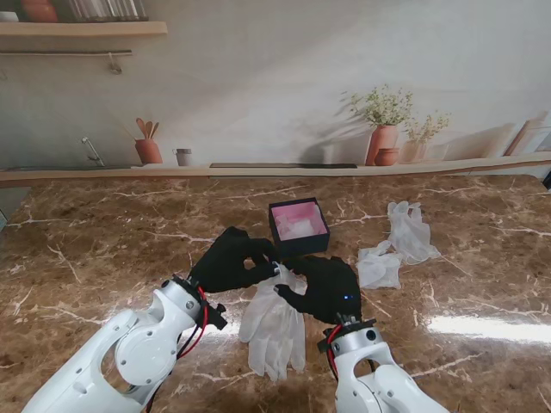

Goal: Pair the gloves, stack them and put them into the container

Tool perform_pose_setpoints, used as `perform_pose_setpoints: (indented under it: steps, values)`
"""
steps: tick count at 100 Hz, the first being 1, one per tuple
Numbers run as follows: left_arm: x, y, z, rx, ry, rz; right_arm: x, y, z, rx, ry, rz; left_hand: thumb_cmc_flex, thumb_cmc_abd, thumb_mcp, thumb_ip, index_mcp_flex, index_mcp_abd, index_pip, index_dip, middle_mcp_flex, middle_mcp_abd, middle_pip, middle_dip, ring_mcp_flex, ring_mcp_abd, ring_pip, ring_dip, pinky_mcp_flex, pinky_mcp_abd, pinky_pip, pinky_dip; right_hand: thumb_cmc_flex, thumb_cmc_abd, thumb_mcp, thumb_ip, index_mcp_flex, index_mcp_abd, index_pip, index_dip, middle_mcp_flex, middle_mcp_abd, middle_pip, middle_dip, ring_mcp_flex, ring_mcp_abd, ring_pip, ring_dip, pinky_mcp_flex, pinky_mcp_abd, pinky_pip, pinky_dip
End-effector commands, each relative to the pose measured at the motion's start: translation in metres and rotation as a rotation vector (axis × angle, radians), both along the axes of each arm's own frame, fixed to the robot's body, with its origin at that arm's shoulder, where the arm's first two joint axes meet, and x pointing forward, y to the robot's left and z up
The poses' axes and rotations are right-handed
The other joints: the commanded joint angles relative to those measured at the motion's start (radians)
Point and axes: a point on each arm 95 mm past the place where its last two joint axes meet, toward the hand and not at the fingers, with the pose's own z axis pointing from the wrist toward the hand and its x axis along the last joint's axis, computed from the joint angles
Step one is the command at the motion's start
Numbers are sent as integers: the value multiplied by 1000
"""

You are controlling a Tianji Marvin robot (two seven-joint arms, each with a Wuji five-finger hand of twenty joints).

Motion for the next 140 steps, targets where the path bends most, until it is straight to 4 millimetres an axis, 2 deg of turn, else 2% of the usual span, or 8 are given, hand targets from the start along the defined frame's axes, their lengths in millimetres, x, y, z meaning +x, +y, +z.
perform_pose_setpoints:
  steps: [1,11,33,44,68,96,111,140]
  values:
    - [-2,0,-2,-1,6,-8,0,1,-3,-13,18,-5,-12,-2,24,-21,10,-28,18,18,30,2,7,0,5,6,29,-4,-27,-7,1,-11,-50,-72,351,-37,-44,-33,65,-70,18,-34,3,76,1,-37,22,-11,15,-27,43,5]
    - [-2,0,-2,-13,18,-14,0,-1,-2,-35,23,6,-10,1,20,-21,9,-30,14,22,26,2,7,2,4,9,28,-4,-32,-6,-4,-13,-111,-145,550,-57,-33,-7,-68,-19,-3,-42,-21,62,-23,-44,1,-15,-9,-18,12,-2]
    - [-2,2,-2,-14,33,-28,3,0,-3,-7,-22,3,-3,9,4,-19,7,-34,4,30,19,1,6,5,-3,9,23,-3,-39,-5,-18,-16,-133,-133,495,-87,1,-43,-55,5,32,-55,6,59,-10,-53,21,1,-1,-19,6,6]
    - [-2,2,-2,-12,43,-41,5,1,-1,39,-61,6,0,11,-2,-17,6,-34,1,34,15,3,4,6,-9,10,19,-3,-44,-5,-25,-17,-80,-99,408,-197,53,-167,358,-170,120,-72,46,110,41,-60,69,10,31,-26,41,1]
    - [0,3,-7,-19,50,-32,7,2,3,126,-55,41,36,27,-103,-4,-9,-50,-1,-47,-37,2,12,36,-40,17,17,18,-20,21,-12,2,-78,-51,427,-196,165,-166,467,14,245,-63,124,163,146,-52,185,44,112,-18,128,-8]
    - [3,21,-18,10,107,-16,9,1,7,264,18,41,-180,46,-299,86,-273,73,-440,-378,-662,-10,-204,-77,-425,-25,-258,-95,-115,19,-170,-44,-98,-35,467,-180,187,-112,482,94,284,-30,166,180,191,-28,260,65,157,-12,212,-1]
    - [2,27,-26,34,137,-72,10,2,9,307,48,30,-185,-28,-415,100,-296,75,-537,-456,-767,-40,-247,-141,-524,-58,-371,-202,-149,-2,-358,-78,-104,-44,481,-177,198,-100,484,99,298,-22,170,178,207,-23,273,68,173,-8,228,-3]
    - [3,22,-40,124,37,-66,10,2,15,380,84,32,-240,-194,-100,53,-385,81,-545,-466,-808,-60,-213,-126,-525,-69,-376,-209,-142,-30,-523,47,-112,-56,502,-174,217,-80,487,103,320,-12,175,174,226,-13,289,69,188,0,250,-7]
